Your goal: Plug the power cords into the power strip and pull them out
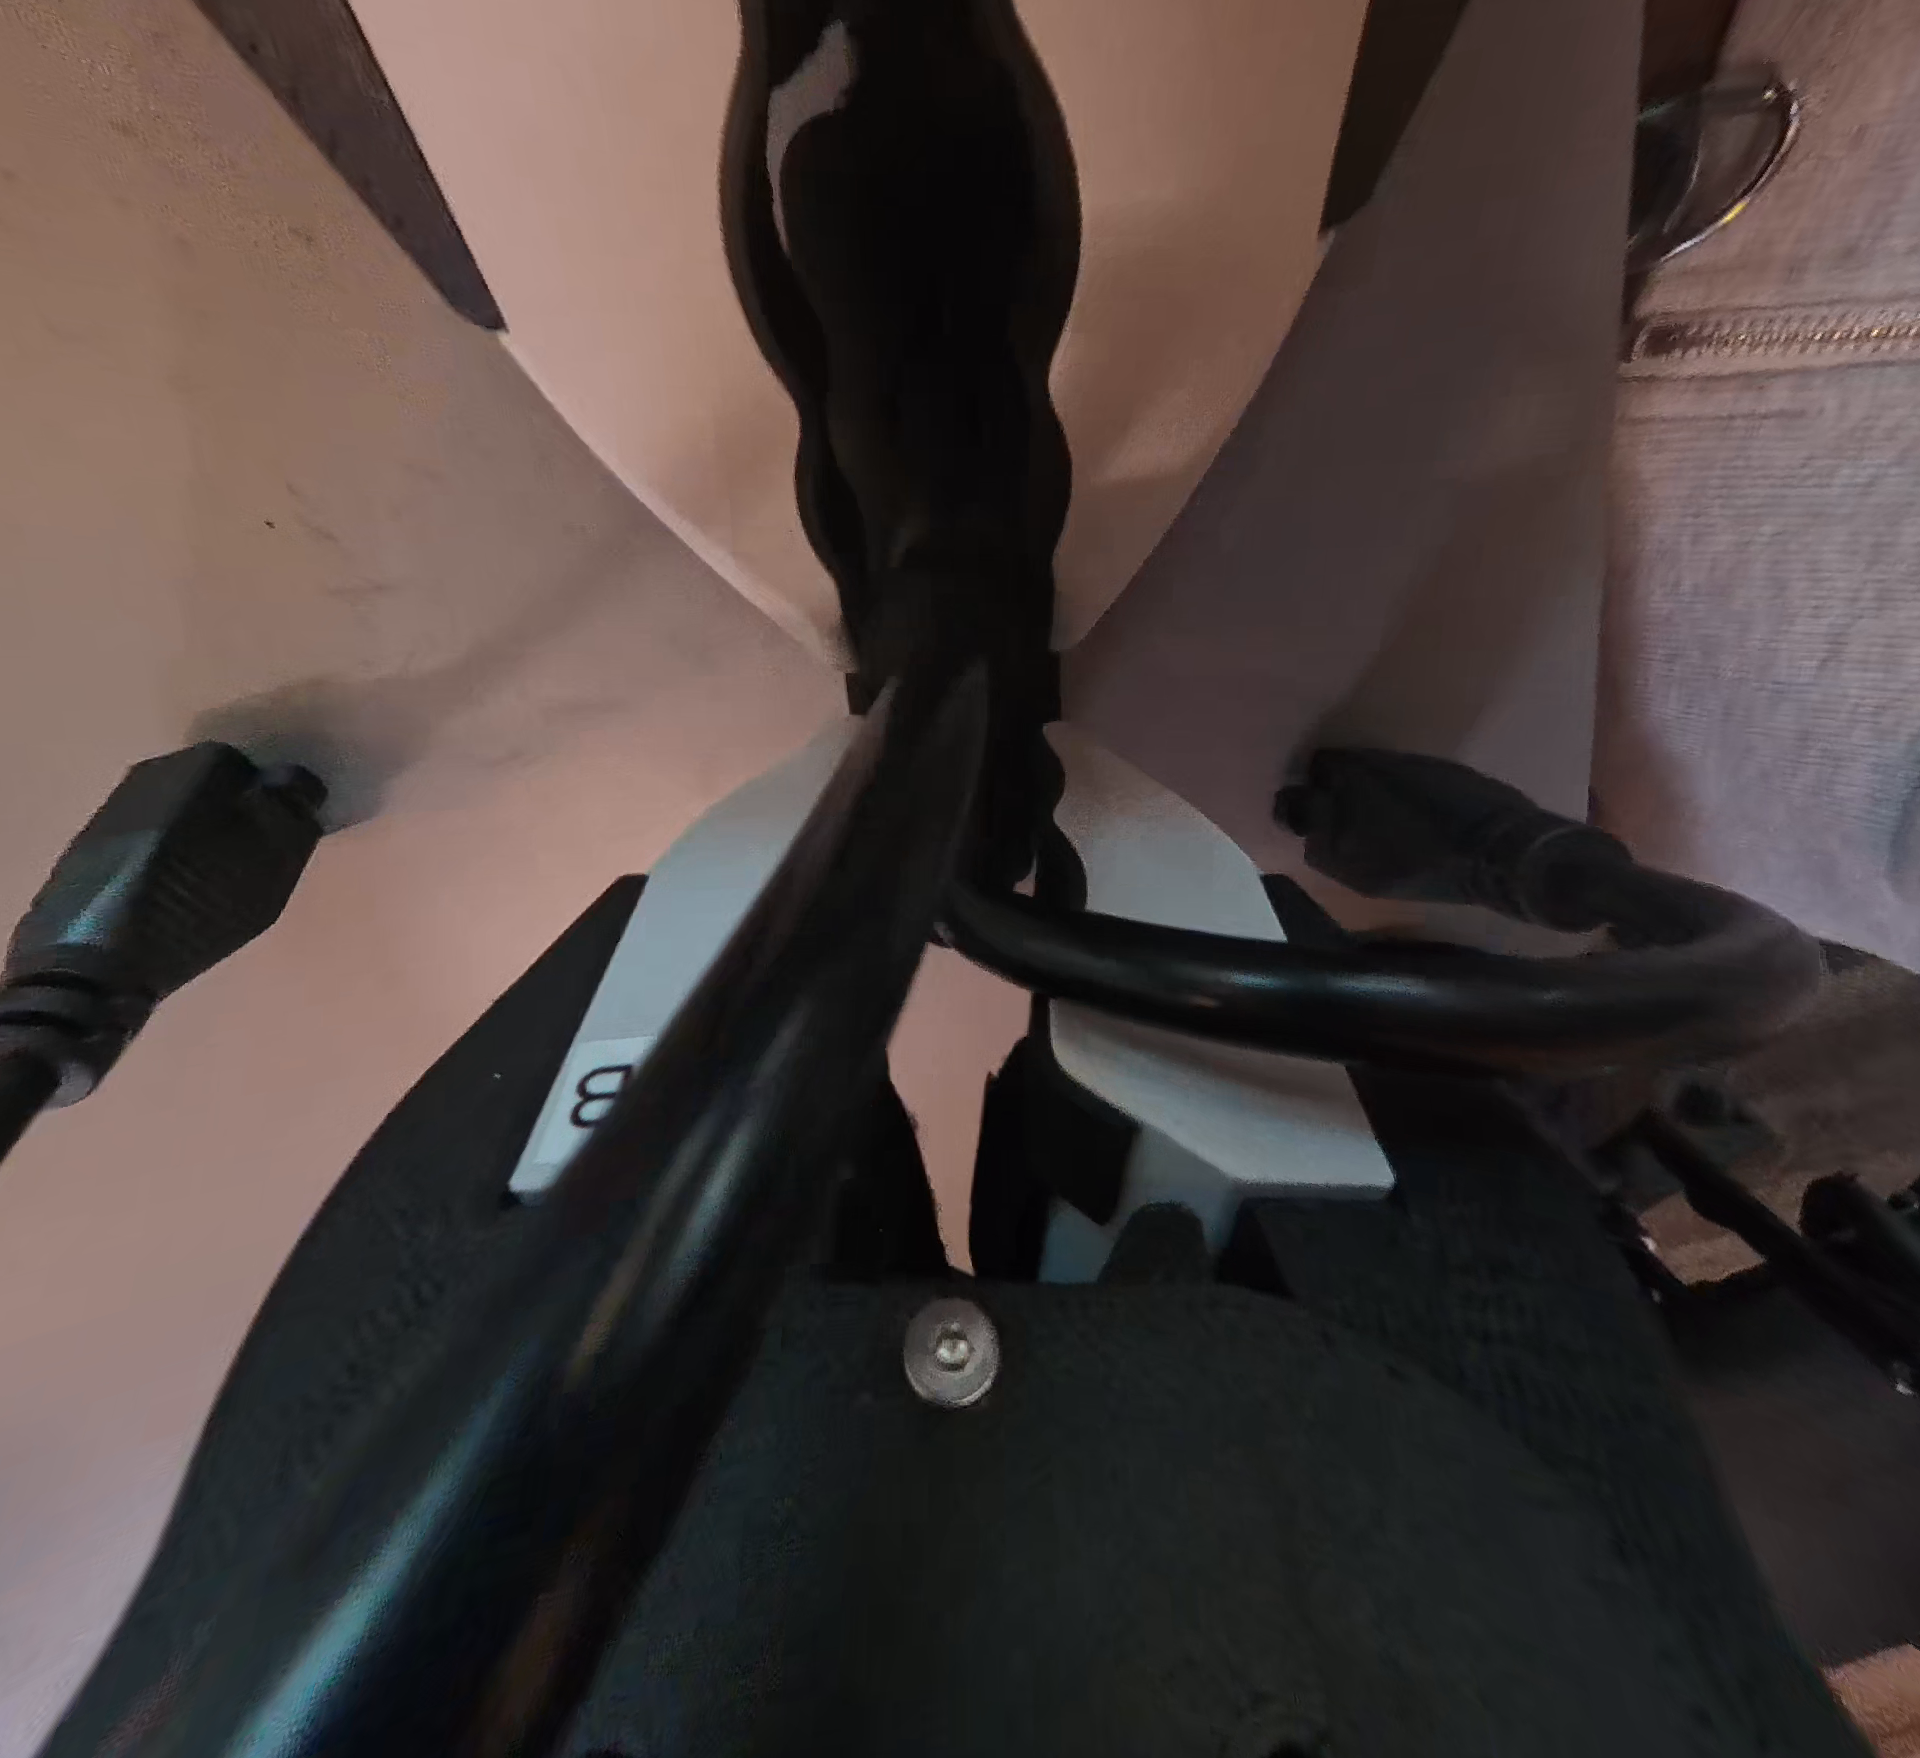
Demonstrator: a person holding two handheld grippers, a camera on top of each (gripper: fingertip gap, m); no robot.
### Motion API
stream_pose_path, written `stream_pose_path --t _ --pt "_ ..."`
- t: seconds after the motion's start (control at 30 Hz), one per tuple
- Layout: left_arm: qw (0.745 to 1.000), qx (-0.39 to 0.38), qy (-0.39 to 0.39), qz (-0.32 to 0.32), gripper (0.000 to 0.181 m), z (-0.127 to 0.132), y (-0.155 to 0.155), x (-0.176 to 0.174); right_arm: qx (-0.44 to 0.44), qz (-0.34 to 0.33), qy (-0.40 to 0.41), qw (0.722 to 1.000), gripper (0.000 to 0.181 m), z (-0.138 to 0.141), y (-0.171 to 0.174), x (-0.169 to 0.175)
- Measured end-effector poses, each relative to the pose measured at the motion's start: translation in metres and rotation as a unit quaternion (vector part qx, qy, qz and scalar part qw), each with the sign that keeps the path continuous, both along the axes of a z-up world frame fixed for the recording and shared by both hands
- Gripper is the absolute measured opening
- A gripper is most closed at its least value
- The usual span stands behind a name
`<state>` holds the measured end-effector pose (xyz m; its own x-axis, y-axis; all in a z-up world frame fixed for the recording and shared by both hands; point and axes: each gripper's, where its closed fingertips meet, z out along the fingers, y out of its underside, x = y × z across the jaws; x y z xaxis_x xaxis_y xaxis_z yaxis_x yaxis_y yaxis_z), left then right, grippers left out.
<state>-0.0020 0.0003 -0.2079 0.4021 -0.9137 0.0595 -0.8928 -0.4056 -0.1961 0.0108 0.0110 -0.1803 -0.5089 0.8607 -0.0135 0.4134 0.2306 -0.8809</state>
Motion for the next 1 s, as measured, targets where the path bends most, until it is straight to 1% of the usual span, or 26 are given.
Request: stream_pose_path --t 0.07,0.13,0.23,0.3,0.37,0.4,0.43,0.53,0.6,0.67,0.73,0.77,0.83,0.9,0.97,1.0 --pt "1.000 -0.001 0.008 -0.020 0.026 0.000 0.001 0.001 0.007 0.004 -0.007 1.000 0.023 0.001 -0.001 -0.003" --pt "0.999 -0.001 0.035 -0.031 0.026 0.000 0.003 -0.007 0.031 -0.002 -0.009 0.999 0.023 0.001 -0.001 -0.011" --pt "1.000 0.004 0.021 -0.011 0.026 0.000 0.001 -0.004 0.015 -0.003 0.002 1.000 0.024 0.000 0.000 -0.004" --pt "1.000 -0.001 -0.010 0.008 0.026 0.000 0.001 0.003 -0.003 -0.001 0.004 1.000 0.024 0.001 0.002 0.002" --pt "1.000 -0.002 0.003 -0.014 0.026 0.001 0.003 0.002 0.007 -0.001 -0.005 1.000 0.022 0.002 0.001 -0.003" --pt "0.999 -0.002 0.031 -0.028 0.026 0.000 0.005 -0.005 0.029 -0.006 -0.007 1.000 0.022 0.003 0.001 -0.010" --pt "0.999 0.000 0.039 -0.033 0.026 0.000 0.005 -0.008 0.044 -0.011 -0.003 0.999 0.022 0.003 0.001 -0.012" --pt "1.000 0.005 0.020 -0.010 0.026 0.000 0.001 -0.004 0.018 -0.006 0.008 1.000 0.023 0.002 0.000 -0.003" --pt "1.000 0.003 -0.010 0.005 0.027 0.001 0.002 0.002 0.002 -0.004 0.008 1.000 0.024 0.002 0.003 0.002" --pt "1.000 0.000 0.002 -0.015 0.026 0.001 0.003 0.001 0.015 -0.003 0.001 1.000 0.023 0.003 0.002 -0.002" --pt "0.998 -0.010 0.045 -0.047 0.026 0.001 0.002 -0.008 0.059 -0.004 -0.001 0.998 0.023 0.004 -0.002 -0.011" --pt "0.998 -0.008 0.044 -0.043 0.026 0.001 0.002 -0.008 0.062 -0.003 0.003 0.998 0.023 0.004 -0.002 -0.011" --pt "0.999 0.002 0.026 -0.018 0.026 0.001 0.001 -0.004 0.019 -0.002 0.007 1.000 0.023 0.004 0.002 -0.003" --pt "1.000 0.007 -0.014 0.004 0.026 0.001 0.003 0.003 0.003 -0.004 0.008 1.000 0.024 0.004 0.006 0.003" --pt "1.000 0.005 -0.003 -0.017 0.026 0.001 0.004 0.002 0.010 -0.005 0.001 1.000 0.023 0.005 0.005 -0.002" --pt "0.999 -0.004 0.022 -0.029 0.026 0.001 0.004 -0.002 0.021 -0.010 -0.004 1.000 0.022 0.005 0.003 -0.008"
